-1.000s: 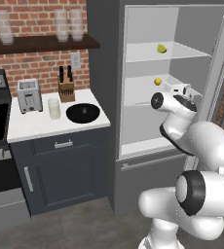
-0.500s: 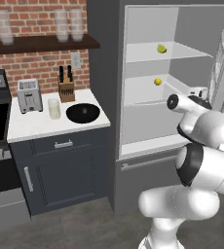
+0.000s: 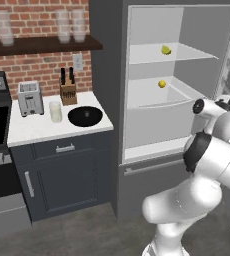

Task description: Grab a lemon wedge from the fridge and one ice cube from the ice bowl, and put them in the glass of lemonade.

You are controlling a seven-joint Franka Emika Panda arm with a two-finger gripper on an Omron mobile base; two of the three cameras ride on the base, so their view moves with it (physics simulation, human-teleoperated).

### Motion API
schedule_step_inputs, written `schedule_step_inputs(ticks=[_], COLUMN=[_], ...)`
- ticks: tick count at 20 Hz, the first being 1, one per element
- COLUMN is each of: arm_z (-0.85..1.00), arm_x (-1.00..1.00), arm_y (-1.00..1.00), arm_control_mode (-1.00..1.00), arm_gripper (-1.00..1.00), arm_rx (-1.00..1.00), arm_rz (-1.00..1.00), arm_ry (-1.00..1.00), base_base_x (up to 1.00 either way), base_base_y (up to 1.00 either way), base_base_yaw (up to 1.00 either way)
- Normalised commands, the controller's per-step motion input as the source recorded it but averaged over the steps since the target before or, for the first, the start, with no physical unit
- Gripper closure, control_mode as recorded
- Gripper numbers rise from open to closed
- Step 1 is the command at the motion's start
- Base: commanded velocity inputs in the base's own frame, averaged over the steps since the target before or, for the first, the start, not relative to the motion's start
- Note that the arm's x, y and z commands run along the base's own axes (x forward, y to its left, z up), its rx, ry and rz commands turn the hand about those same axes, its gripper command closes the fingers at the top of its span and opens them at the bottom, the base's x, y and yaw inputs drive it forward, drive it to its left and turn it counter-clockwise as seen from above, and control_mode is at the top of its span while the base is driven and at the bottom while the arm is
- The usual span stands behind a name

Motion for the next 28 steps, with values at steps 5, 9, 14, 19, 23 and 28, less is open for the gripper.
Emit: schedule_step_inputs(ticks=[5, 9, 14, 19, 23, 28], arm_z=[0.0, 0.14, 0.41, 0.37, 0.3, 0.24], arm_x=[-0.73, -0.62, -0.5, -0.52, -0.62, -0.62], arm_y=[-0.27, 0.23, 0.62, 0.93, 1.0, 1.0], arm_control_mode=[-1.0, -1.0, -1.0, -1.0, -1.0, -1.0], arm_gripper=[-1.0, -1.0, -1.0, -1.0, -1.0, -1.0], arm_rx=[0.03, 0.0, 0.09, 0.19, 0.24, 0.25], arm_rz=[-0.02, -0.01, -0.05, -0.1, -0.08, -0.08], arm_ry=[-0.2, -0.45, -0.52, -0.43, -0.37, -0.29], base_base_x=[0.0, 0.0, 0.0, 0.0, 0.0, 0.0], base_base_y=[0.0, 0.0, 0.0, 0.0, 0.0, 0.0], base_base_yaw=[0.0, 0.0, 0.0, 0.0, 0.0, 0.0])
